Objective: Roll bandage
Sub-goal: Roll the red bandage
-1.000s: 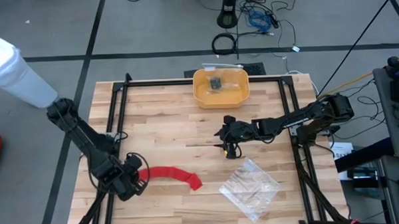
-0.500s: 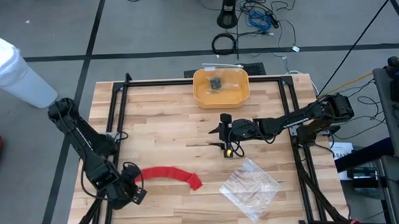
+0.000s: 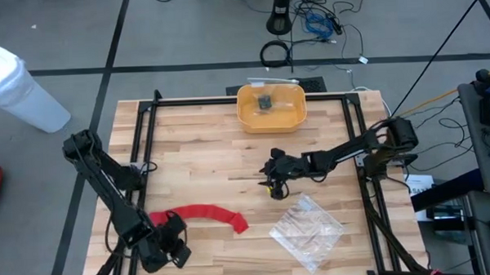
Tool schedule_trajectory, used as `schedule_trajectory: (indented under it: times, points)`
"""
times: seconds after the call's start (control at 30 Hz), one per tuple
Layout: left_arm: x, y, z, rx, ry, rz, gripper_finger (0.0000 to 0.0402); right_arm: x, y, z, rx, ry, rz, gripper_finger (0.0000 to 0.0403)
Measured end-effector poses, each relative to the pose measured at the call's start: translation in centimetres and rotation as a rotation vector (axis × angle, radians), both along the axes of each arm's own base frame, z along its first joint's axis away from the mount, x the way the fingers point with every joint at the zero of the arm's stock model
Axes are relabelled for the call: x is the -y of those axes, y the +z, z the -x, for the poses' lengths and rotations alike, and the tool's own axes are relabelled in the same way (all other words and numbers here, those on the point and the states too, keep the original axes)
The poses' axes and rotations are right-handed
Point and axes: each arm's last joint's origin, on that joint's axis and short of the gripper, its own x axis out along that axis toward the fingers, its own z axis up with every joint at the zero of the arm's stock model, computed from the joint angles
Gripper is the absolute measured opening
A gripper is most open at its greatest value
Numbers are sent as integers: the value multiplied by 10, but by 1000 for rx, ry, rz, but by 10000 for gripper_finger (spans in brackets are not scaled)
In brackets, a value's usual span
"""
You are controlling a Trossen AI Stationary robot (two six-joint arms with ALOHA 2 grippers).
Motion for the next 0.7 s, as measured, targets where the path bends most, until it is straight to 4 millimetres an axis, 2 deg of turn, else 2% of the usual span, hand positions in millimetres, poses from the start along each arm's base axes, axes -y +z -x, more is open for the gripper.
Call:
schedule_trajectory:
  times: [0.1,0.23,0.43,0.57,0.7]
  points:
    - [11,14,-11,99,-66,-84,6,-3,-14,-5,-8,-28,-46,210]
    - [22,33,-19,134,-136,-211,5,-6,-27,-11,-16,-32,-63,210]
    - [26,52,-23,30,-217,-430,5,-11,-25,-23,-7,-17,-64,210]
    - [22,53,-21,-46,-227,-550,5,-14,-21,-26,6,9,-42,210]
    - [21,47,-20,-112,-207,-581,6,-14,-20,-27,4,25,-20,210]
